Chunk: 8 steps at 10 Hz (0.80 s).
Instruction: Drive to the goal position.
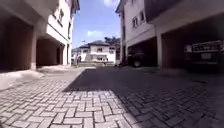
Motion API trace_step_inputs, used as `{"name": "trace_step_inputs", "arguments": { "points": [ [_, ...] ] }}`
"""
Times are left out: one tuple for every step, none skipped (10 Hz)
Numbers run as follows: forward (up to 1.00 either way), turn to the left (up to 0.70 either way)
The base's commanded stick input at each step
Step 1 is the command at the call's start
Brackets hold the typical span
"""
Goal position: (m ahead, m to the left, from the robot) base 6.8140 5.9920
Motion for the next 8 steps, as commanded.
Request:
{"name": "trace_step_inputs", "arguments": {
  "points": [
    [0.5, 0.0],
    [0.5, 0.0],
    [0.5, 0.0],
    [0.5, 0.0],
    [0.5, 0.0],
    [0.5, 0.0],
    [0.5, 0.0],
    [0.5, 0.0]
  ]
}}
